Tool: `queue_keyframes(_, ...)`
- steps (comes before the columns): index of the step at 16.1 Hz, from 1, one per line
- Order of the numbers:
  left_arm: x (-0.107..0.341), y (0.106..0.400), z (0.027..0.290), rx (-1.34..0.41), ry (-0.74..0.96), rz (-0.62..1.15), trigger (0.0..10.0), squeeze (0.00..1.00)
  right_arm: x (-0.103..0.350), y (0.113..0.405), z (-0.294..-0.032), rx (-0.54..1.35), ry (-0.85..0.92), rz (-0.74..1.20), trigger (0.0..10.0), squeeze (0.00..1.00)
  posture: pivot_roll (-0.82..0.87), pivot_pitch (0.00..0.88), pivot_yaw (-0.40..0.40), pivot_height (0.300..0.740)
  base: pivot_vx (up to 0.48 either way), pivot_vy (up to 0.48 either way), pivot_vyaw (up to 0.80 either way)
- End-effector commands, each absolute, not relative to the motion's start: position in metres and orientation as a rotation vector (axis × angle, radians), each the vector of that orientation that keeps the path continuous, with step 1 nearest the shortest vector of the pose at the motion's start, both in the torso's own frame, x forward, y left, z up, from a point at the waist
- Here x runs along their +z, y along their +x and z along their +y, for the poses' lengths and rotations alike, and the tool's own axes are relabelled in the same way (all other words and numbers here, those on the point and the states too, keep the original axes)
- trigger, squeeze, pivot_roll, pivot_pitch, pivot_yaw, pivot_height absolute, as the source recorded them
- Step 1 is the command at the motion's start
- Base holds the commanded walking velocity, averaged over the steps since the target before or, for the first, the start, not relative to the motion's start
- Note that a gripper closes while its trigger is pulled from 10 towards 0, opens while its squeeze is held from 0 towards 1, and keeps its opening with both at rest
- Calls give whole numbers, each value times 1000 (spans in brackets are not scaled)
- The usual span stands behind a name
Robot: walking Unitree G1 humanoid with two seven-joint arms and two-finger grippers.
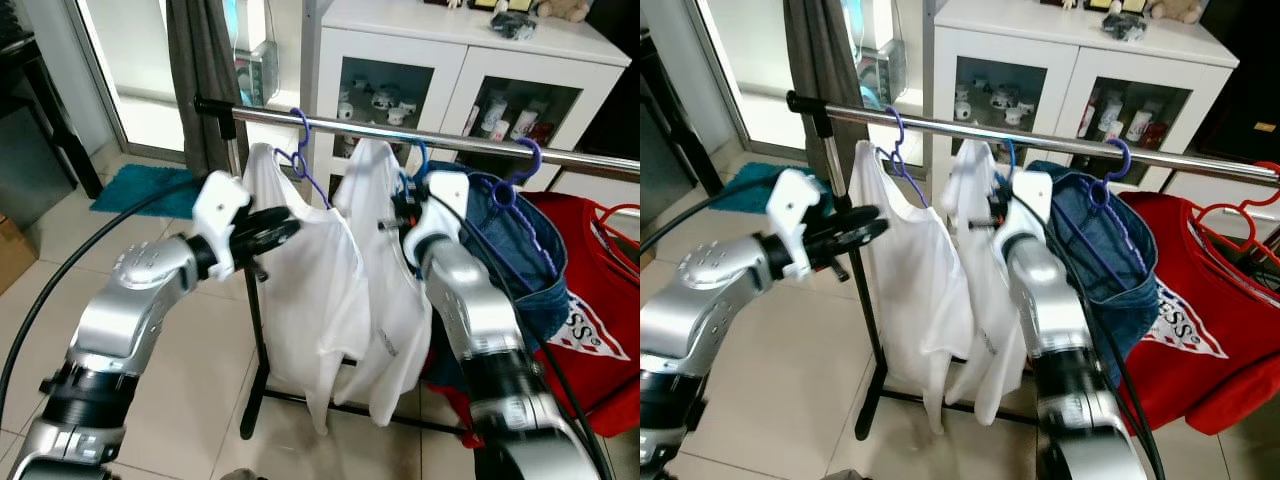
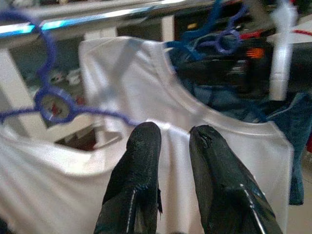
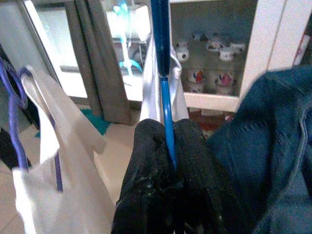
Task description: Hang hanger
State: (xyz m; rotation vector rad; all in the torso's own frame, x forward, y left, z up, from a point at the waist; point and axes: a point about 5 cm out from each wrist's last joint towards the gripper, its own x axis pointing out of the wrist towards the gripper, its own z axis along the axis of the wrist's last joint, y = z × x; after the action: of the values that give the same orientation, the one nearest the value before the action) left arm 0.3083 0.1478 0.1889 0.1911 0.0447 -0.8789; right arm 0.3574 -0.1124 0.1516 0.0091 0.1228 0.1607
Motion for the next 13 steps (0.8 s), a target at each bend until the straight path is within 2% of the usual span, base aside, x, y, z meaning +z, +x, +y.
queue_keyframes(1,194,308,147,-894,213,29,10000,0,159,364,-117,145,33,85,10000,0,11,0,-63,740,0,0,0)
queue_keyframes(6,202,305,141,-933,210,4,10000,0,172,401,-109,164,44,175,10000,0,44,0,-81,740,0,0,0)
queue_keyframes(13,213,303,140,-956,218,-5,10000,0,182,414,-106,143,-75,294,10000,0,30,30,-78,740,0,0,0)
